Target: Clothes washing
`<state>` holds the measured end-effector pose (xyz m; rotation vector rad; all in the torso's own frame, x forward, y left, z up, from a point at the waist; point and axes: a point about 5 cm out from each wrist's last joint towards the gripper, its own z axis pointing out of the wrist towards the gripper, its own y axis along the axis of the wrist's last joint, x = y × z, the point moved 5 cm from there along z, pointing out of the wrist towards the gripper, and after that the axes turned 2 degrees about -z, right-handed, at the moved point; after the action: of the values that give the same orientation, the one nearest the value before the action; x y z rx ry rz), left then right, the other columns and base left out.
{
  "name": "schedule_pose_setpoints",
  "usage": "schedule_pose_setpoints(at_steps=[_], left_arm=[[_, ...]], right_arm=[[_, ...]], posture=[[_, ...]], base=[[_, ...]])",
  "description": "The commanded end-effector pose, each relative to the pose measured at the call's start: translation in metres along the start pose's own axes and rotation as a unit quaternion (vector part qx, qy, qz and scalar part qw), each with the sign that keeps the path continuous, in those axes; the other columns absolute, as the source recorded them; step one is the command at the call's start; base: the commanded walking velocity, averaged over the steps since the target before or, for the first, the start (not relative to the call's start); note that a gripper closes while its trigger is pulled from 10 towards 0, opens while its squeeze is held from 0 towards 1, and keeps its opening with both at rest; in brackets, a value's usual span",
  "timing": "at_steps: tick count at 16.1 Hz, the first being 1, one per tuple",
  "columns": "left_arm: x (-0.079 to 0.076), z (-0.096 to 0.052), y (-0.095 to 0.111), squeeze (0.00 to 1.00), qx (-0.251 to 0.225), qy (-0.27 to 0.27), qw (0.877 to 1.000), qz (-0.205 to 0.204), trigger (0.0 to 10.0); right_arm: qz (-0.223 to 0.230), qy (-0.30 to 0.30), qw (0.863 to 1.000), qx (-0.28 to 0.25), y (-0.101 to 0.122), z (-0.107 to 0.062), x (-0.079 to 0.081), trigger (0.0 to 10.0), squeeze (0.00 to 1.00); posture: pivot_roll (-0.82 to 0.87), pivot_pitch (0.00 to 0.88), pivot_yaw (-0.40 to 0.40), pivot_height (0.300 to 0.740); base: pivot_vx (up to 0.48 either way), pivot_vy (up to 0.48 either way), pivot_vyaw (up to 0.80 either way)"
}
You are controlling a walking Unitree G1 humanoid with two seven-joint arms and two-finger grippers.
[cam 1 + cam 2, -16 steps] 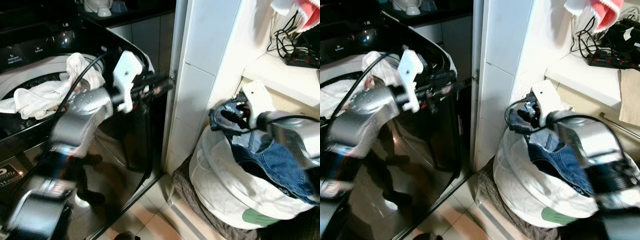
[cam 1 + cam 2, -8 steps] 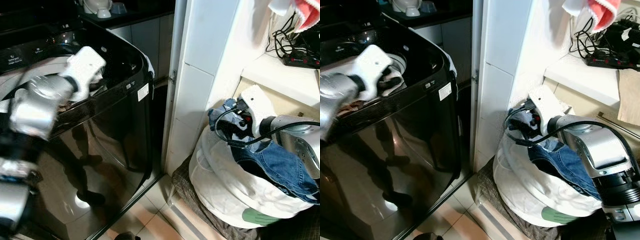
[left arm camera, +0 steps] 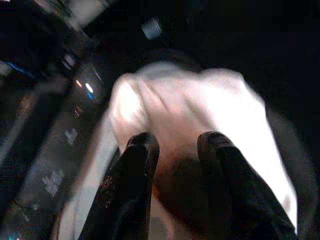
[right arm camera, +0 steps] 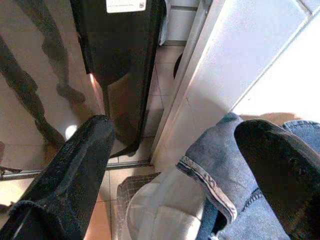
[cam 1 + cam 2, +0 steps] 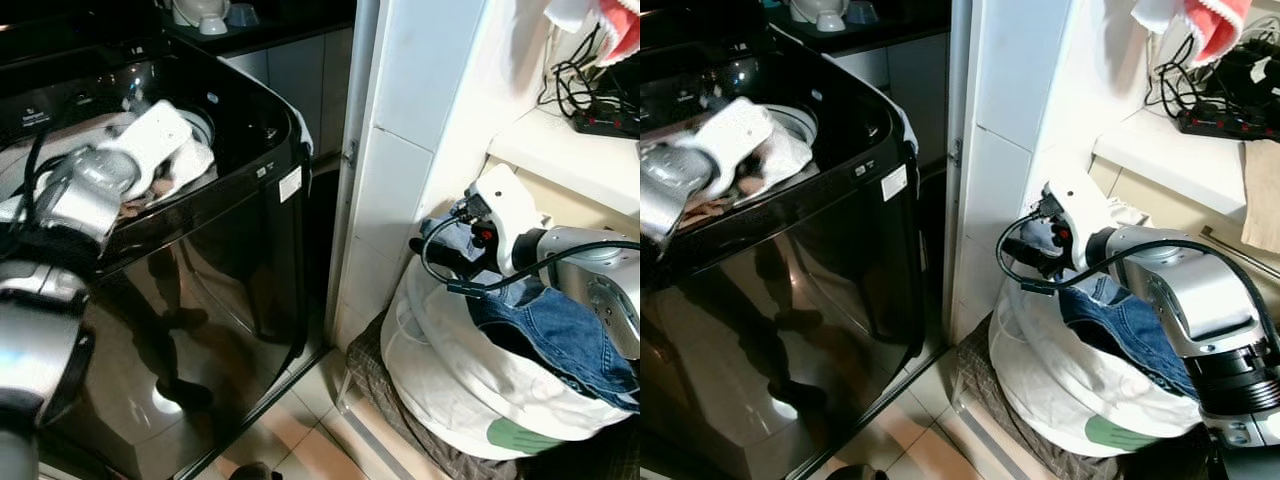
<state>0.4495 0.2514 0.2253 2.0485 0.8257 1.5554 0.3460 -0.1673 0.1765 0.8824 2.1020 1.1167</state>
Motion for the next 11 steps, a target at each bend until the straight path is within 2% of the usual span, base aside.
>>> schedule_pose_setpoints(at_steps=[1, 3, 4, 5, 6, 8, 9, 10, 11], left_arm=[[0.006, 0.001, 0.012, 0.00, -0.024, 0.022, 0.999, -0.003, 10.0], [0.014, 0.002, 0.019, 0.00, -0.040, 0.076, 0.996, 0.034, 10.0], [0.024, 0.000, 0.028, 0.00, -0.056, 0.120, 0.989, 0.067, 10.0], [0.042, -0.006, 0.042, 0.00, -0.083, 0.186, 0.974, 0.100, 10.0], [0.050, -0.010, 0.049, 0.00, -0.097, 0.207, 0.968, 0.104, 10.0], [0.053, -0.011, 0.054, 0.00, -0.114, 0.196, 0.970, 0.085, 10.0], [0.046, -0.011, 0.057, 0.00, -0.144, 0.142, 0.979, 0.005, 10.0], [0.036, -0.011, 0.064, 0.00, -0.176, 0.085, 0.978, -0.067, 10.0], [0.027, -0.011, 0.070, 0.00, -0.200, 0.043, 0.971, -0.121, 10.0]], right_arm=[[-0.006, -0.007, 1.000, -0.005, 0.004, -0.005, -0.003, 10.0, 1.00], [-0.012, -0.032, 0.999, -0.008, 0.005, -0.004, -0.009, 10.0, 1.00], [-0.016, -0.045, 0.999, -0.010, 0.006, -0.004, -0.013, 10.0, 0.00], [-0.019, -0.059, 0.998, -0.015, 0.008, -0.004, -0.018, 10.0, 0.00], [-0.019, -0.063, 0.998, -0.018, 0.009, -0.006, -0.020, 10.0, 0.00], [-0.018, -0.069, 0.997, -0.020, 0.009, -0.008, -0.022, 10.0, 0.00], [-0.013, -0.081, 0.997, -0.014, 0.004, -0.009, -0.025, 10.0, 0.00], [-0.010, -0.086, 0.996, 0.001, -0.003, -0.009, -0.028, 10.0, 0.00], [-0.015, -0.096, 0.995, 0.021, -0.010, -0.009, -0.032, 10.0, 0.29]], posture=[[-0.03, 0.000, 0.014, 0.740], [-0.03, 0.000, 0.013, 0.740], [-0.03, 0.000, 0.013, 0.740], [-0.04, 0.000, 0.018, 0.740], [-0.04, 0.000, 0.019, 0.740], [-0.04, 0.000, 0.019, 0.740], [-0.04, 0.000, 0.019, 0.740], [-0.03, 0.000, 0.020, 0.740], [-0.03, 0.000, 0.020, 0.740]], base=[[0.000, 0.000, 0.00], [0.000, 0.000, 0.00], [0.000, 0.000, 0.00], [0.000, 0.000, 0.00], [0.000, 0.000, 0.00], [0.000, 0.000, 0.00], [0.000, 0.000, 0.00], [0.000, 0.000, 0.00], [0.000, 0.000, 0.00]])
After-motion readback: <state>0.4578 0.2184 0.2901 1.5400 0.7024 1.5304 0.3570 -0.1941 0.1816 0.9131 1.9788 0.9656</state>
